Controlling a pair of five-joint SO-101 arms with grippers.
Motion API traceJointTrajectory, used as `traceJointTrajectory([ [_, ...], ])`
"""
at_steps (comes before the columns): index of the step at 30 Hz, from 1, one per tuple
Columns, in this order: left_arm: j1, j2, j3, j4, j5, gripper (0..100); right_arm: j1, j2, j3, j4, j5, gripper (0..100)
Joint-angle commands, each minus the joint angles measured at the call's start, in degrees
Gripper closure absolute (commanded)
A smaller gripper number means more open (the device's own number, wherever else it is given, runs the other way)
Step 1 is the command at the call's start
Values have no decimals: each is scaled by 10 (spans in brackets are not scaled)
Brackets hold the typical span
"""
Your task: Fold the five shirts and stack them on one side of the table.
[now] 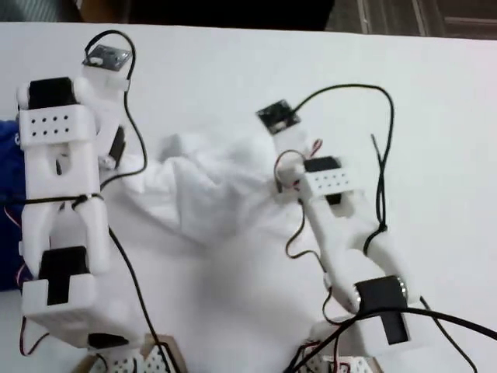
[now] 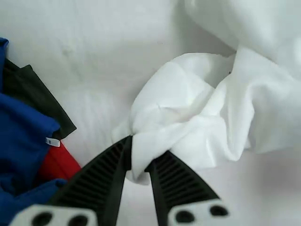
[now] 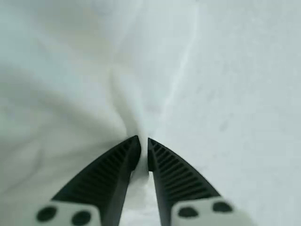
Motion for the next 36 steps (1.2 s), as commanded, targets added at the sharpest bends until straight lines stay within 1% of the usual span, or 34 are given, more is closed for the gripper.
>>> traceJointTrajectory([
  [1,-11,-23,-22,4,0,975,42,-7,-57,21,13,978],
  [6,-39,-22,-22,-14,-1,975,146,-7,-168,62,51,978],
  [9,-38,-23,-22,-34,4,975,165,-7,-241,113,55,978],
  [13,-25,-27,-44,-70,4,975,156,-44,-316,180,55,978],
  [16,-5,-27,-101,-47,3,975,140,-112,-342,224,55,978],
  [19,23,-27,-155,5,1,975,109,-196,-343,269,55,978],
  [21,40,-28,-163,18,1,975,87,-244,-341,305,55,978],
  [23,41,-40,-145,18,1,975,77,-287,-321,318,54,978],
  [25,41,-69,-117,17,2,975,78,-326,-294,320,54,978],
  [28,35,-151,-85,17,2,975,89,-383,-252,319,55,978],
  [33,33,-319,-79,13,0,975,106,-496,-239,313,55,978],
  [36,33,-389,-77,7,0,975,105,-550,-235,303,55,978],
])
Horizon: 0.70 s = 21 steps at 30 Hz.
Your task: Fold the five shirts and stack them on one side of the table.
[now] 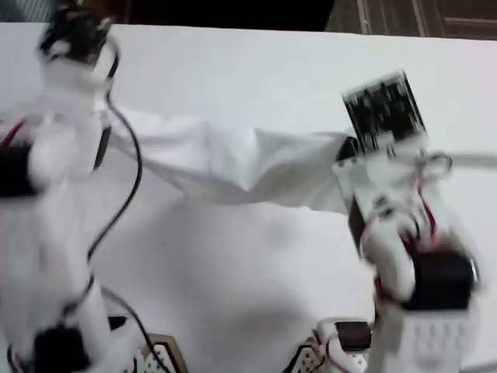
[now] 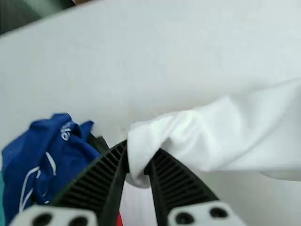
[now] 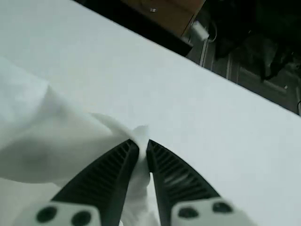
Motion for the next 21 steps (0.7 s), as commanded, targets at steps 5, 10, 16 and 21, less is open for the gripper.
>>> traceJointTrajectory([
  [5,-4,-86,54,-7,-1,975,3,-67,81,-35,4,978],
  [10,-4,-13,227,-62,-1,975,2,-68,250,-112,4,978],
  [16,-1,201,291,-179,2,975,7,-68,433,-260,4,978],
  [21,1,382,134,-185,2,950,7,-58,475,-342,21,978],
])
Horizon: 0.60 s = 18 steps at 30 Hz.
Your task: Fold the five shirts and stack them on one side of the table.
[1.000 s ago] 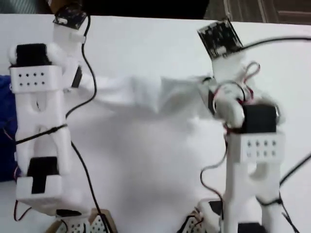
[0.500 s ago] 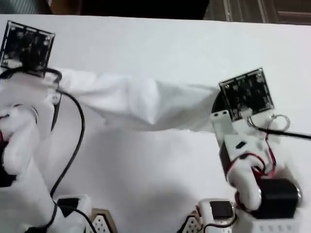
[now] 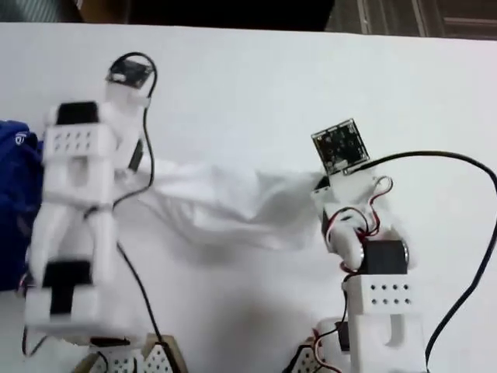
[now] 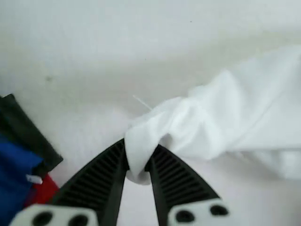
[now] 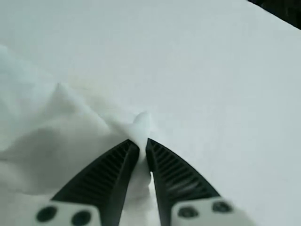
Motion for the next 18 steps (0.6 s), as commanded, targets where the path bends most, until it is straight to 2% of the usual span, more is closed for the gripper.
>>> traceJointTrajectory([
  [1,4,113,-149,17,4,918,7,9,2,-50,25,978],
  [6,12,234,-386,138,6,656,29,131,-50,-69,33,978],
  [9,13,273,-495,200,4,662,58,232,-110,-59,33,978],
  [12,18,266,-473,198,0,670,85,313,-171,-21,32,956],
  [18,20,229,-343,195,-33,672,116,356,-260,73,32,727],
])
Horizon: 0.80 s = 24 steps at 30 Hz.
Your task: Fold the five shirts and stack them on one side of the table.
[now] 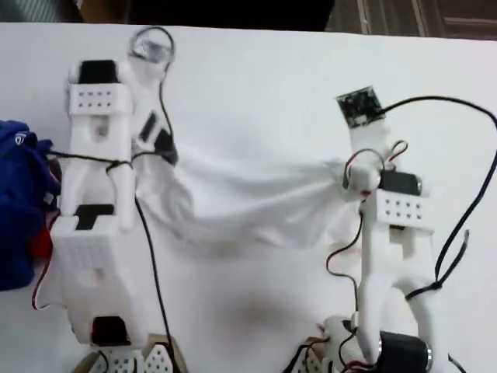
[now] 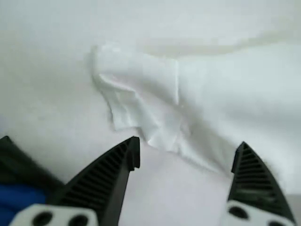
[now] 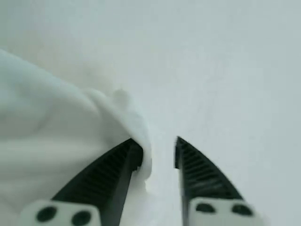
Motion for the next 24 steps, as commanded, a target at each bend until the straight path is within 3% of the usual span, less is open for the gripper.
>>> traceJointTrajectory([
  [1,-18,-54,44,11,-10,672,12,2,-67,52,4,719],
  [6,-89,-105,64,11,-19,672,-51,-49,-97,140,4,782],
  [14,-233,-160,59,11,-39,672,-260,-167,-91,260,-1,816],
  [18,-287,-160,64,11,-38,672,-366,-146,-32,218,-11,816],
  [24,-324,-162,64,11,-38,672,-432,0,31,84,-55,815],
])
